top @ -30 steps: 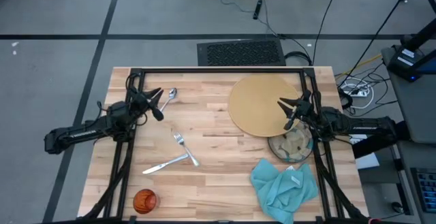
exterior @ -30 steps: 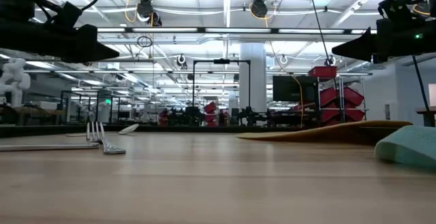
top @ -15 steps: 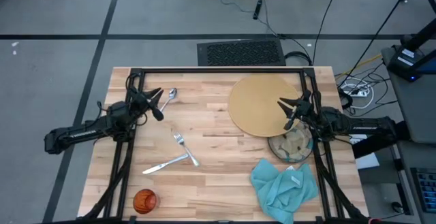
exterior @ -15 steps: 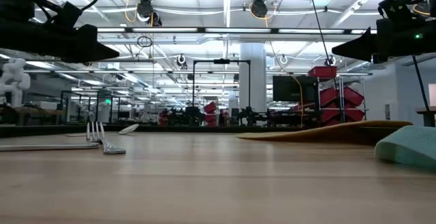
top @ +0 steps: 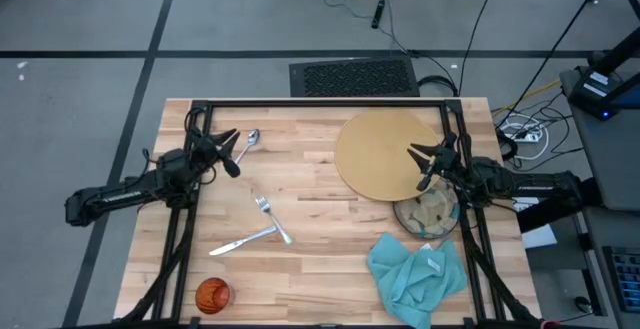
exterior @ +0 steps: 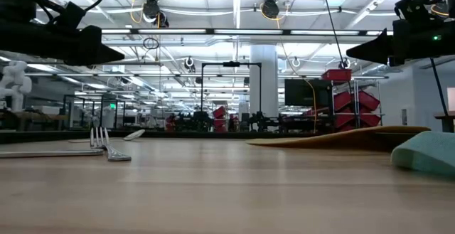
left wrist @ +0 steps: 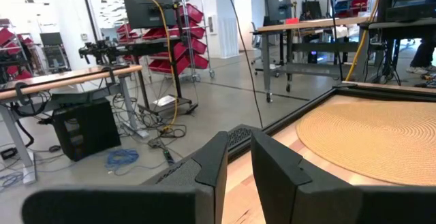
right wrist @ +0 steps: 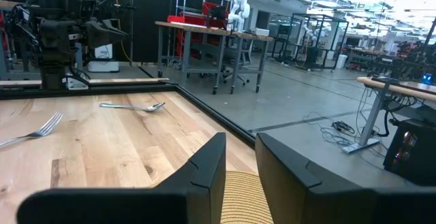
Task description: Set table place
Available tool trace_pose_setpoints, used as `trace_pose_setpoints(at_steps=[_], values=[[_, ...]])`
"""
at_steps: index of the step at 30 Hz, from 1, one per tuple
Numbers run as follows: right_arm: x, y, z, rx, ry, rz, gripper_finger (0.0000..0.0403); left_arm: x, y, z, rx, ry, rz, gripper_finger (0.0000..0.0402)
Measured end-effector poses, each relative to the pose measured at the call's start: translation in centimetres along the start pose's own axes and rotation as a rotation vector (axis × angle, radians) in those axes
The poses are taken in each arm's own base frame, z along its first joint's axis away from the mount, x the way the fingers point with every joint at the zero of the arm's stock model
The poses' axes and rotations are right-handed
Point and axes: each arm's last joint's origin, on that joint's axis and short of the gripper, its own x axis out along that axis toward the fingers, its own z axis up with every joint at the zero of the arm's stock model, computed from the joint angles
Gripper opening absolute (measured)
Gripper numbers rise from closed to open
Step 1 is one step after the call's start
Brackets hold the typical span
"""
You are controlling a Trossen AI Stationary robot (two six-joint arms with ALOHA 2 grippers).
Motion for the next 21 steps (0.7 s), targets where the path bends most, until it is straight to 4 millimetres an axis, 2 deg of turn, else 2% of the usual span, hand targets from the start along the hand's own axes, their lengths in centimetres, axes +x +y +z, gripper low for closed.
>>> trace_pose_setpoints(at_steps=[14, 21], values=[[0.00, -0.03, 0.03, -0.014, -0.001, -0.006, 0.0073, 0.00, 0.00, 0.01, 0.000, 0.000, 0.000, 0.0052], [0.12, -0.68, 0.10, -0.316, 0.025, -0.137, 0.0073, 0.00, 0.00, 0.01, 0.214, -0.001, 0.000, 0.0052]])
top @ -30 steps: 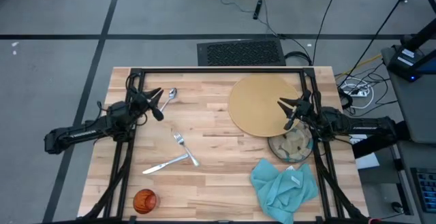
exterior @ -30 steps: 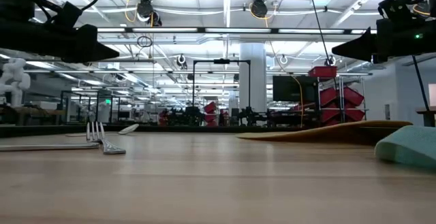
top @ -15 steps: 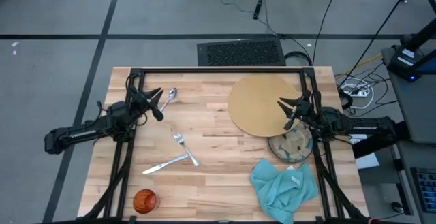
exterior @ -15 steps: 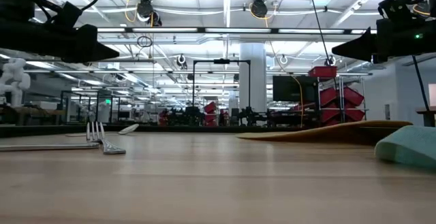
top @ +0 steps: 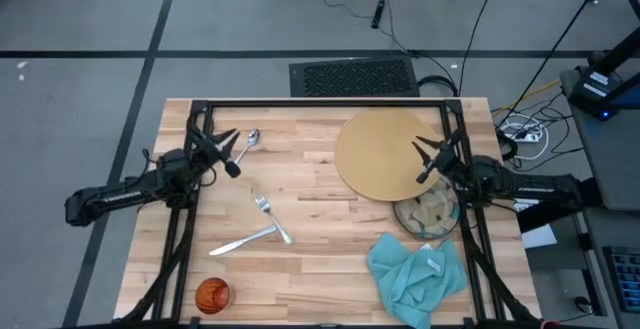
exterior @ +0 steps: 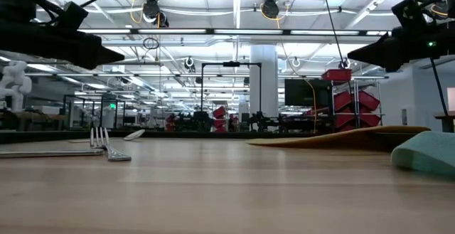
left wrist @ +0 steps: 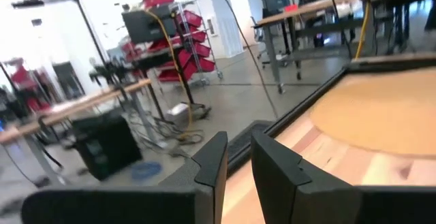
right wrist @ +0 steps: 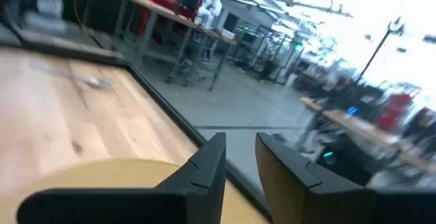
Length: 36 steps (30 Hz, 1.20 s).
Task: Set table place
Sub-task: Move the blue napkin on the top of the table
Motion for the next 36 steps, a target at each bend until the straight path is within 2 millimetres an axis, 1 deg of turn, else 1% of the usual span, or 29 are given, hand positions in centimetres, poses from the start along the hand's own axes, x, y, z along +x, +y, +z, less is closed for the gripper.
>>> trace_pose_setpoints(at_steps=[3, 6, 8, 10, 12, 14, 16, 17, 20, 23, 28, 32, 36], values=[[0.01, -0.02, -0.02, -0.035, 0.002, -0.003, 0.0073, 0.00, 0.00, 0.00, 0.072, 0.000, 0.000, 0.0052], [0.01, -0.03, -0.01, -0.030, 0.001, -0.003, 0.0073, 0.00, 0.00, 0.00, 0.075, 0.000, 0.000, 0.0052], [0.01, -0.05, 0.03, 0.011, -0.003, -0.005, 0.0073, 0.00, 0.00, 0.00, 0.076, 0.000, 0.000, 0.0052], [0.01, 0.02, 0.08, 0.110, -0.014, 0.019, 0.0073, 0.00, 0.00, 0.00, 0.072, 0.000, 0.000, 0.0052], [0.00, 0.17, 0.16, 0.269, -0.032, 0.074, 0.0073, 0.00, -0.04, 0.01, -0.004, -0.005, -0.015, 0.0052], [-0.02, 0.31, 0.23, 0.411, -0.042, 0.129, 0.0073, 0.00, -0.12, 0.04, -0.130, -0.012, -0.042, 0.0052], [-0.03, 0.37, 0.26, 0.501, -0.041, 0.155, 0.0073, 0.00, -0.14, 0.05, -0.243, -0.012, -0.052, 0.0052], [-0.03, 0.38, 0.27, 0.517, -0.042, 0.160, 0.0073, 0.00, -0.14, 0.06, -0.292, -0.011, -0.053, 0.0052], [-0.03, 0.26, 0.51, 0.514, -0.068, 0.157, 0.0073, 0.00, -0.14, 0.06, -0.414, -0.008, -0.054, 0.0052], [-0.04, 0.22, 0.58, 0.516, -0.076, 0.156, 0.0073, 0.00, -0.14, 0.06, -0.495, -0.006, -0.055, 0.0052], [-0.03, 0.25, 0.53, 0.487, -0.072, 0.157, 0.0073, 0.00, -0.14, 0.05, -0.501, -0.005, -0.051, 0.0052], [-0.03, 0.28, 0.47, 0.529, -0.063, 0.160, 0.0073, 0.00, -0.13, 0.05, -0.501, -0.005, -0.049, 0.0052], [-0.03, 0.43, 0.19, 0.514, -0.034, 0.166, 0.0073, 0.00, -0.14, 0.05, -0.501, -0.005, -0.050, 0.0052]])
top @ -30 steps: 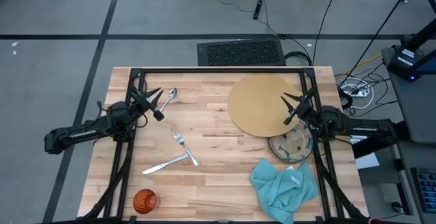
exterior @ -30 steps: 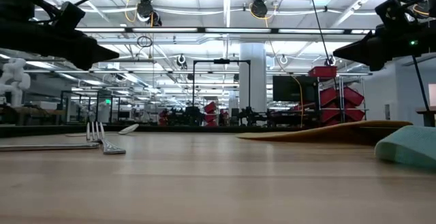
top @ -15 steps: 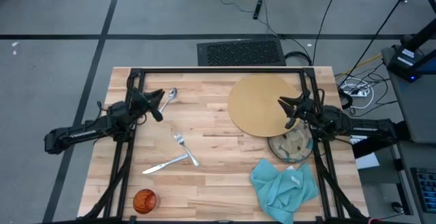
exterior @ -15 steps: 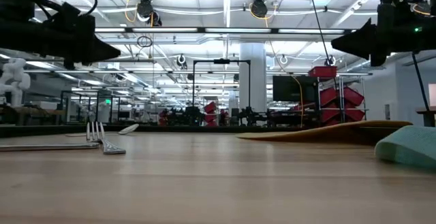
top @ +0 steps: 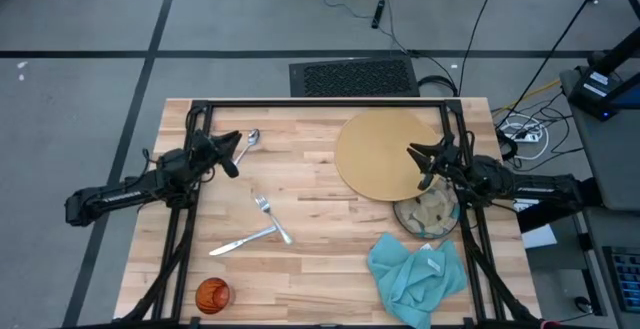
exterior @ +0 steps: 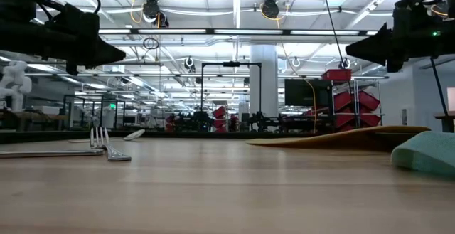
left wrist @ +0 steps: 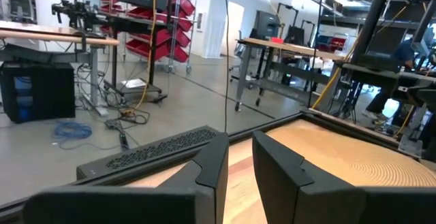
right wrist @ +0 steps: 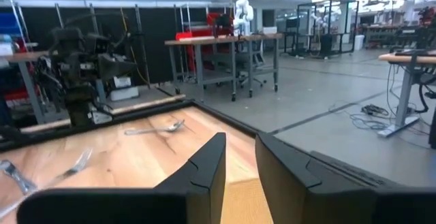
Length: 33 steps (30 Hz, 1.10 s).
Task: Set table place
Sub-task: Move the blue napkin on the top of the table
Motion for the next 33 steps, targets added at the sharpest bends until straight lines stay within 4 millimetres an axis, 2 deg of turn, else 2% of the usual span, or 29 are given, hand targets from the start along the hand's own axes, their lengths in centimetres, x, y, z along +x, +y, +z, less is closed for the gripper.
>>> trace_pose_setpoints(at_steps=[6, 10, 12, 17, 20, 28, 30, 33], values=[[0.0, 0.0, -0.2, -0.043, 0.019, -0.008, 0.0073, 0.0, 0.0, -0.2, 0.005, 0.015, 0.007, 0.0052], [0.0, 0.0, 0.8, -0.071, -0.015, -0.013, 0.0073, 0.0, -0.4, -0.1, 0.069, 0.047, -0.120, 0.0052], [-0.3, -0.2, 3.7, -0.105, -0.015, -0.029, 0.0074, 0.1, -0.7, 2.2, 0.130, 0.034, -0.136, 0.0052], [-1.7, -0.9, 14.2, -0.172, 0.038, -0.089, 0.0088, 0.3, -1.9, 11.9, 0.295, 0.014, -0.098, 0.0053], [-1.3, -0.6, 19.1, -0.240, 0.101, -0.098, 0.0103, 1.6, -2.9, 16.1, 0.367, 0.098, -0.085, 0.0065], [4.1, 1.1, 26.8, -0.409, 0.326, -0.152, 0.0137, 7.2, -5.6, 22.9, 0.502, 0.245, -0.075, 0.0116], [5.0, 1.1, 28.7, -0.422, 0.366, -0.175, 0.0141, 8.3, -6.1, 24.4, 0.525, 0.250, -0.074, 0.0126], [5.3, 0.8, 30.9, -0.433, 0.430, -0.203, 0.0142, 9.0, -6.4, 26.6, 0.525, 0.250, -0.062, 0.0134]])
